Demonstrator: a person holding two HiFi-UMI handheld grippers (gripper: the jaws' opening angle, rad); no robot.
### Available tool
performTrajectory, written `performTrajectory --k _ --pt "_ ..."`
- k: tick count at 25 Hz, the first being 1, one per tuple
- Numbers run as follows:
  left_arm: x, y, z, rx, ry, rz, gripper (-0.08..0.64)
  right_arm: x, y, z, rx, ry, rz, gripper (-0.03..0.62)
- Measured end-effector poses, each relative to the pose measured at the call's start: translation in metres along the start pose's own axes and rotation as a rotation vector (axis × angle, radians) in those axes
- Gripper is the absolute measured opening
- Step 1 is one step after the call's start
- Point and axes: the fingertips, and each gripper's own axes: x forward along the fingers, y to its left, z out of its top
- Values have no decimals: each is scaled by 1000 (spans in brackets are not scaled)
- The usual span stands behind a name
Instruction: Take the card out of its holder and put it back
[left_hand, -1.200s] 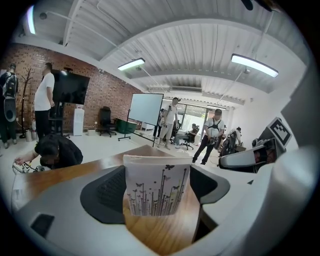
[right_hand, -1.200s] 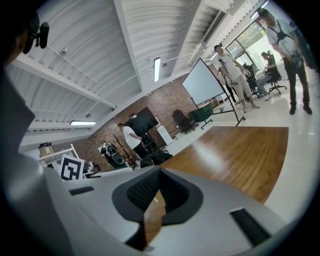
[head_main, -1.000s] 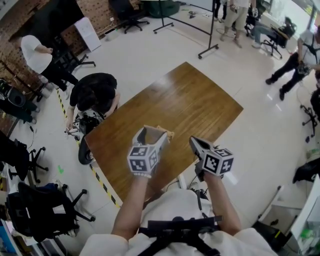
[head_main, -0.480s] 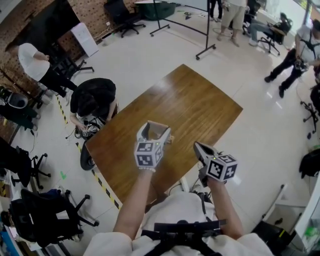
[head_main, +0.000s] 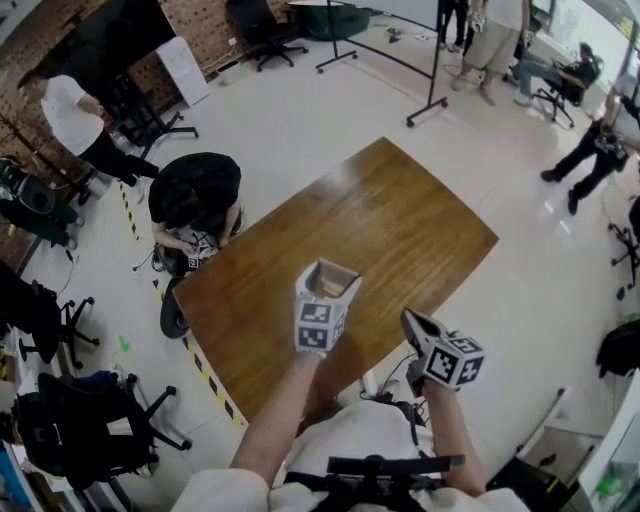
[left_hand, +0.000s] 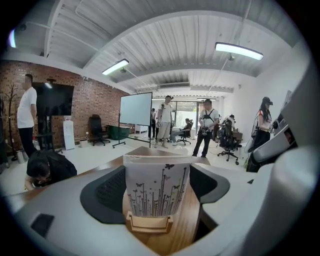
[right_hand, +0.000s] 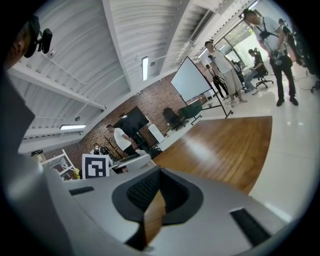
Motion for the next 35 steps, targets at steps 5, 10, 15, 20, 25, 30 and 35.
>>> performTrajectory --k 5,10,15,20,25,30,35 --pt "10 8 -7 4 20 6 402 4 -9 -3 20 8 -10 5" --pt "14 12 -12 -1 33 -2 400 8 -12 -4 33 15 -15 5" --pt "19 13 -15 1 39 -2 400 10 -9 5 27 18 -28 5" --pt "21 18 -18 -7 41 -8 400 14 -17 -6 51 18 -20 5" --pt "22 17 -21 -12 48 -11 400 14 -16 -2 49 14 -27 5" --pt "21 21 -22 -15 52 -9 400 15 -19 -6 63 7 -22 5" --pt "19 23 -22 -16 56 -15 400 17 -17 -5 65 7 -21 5"
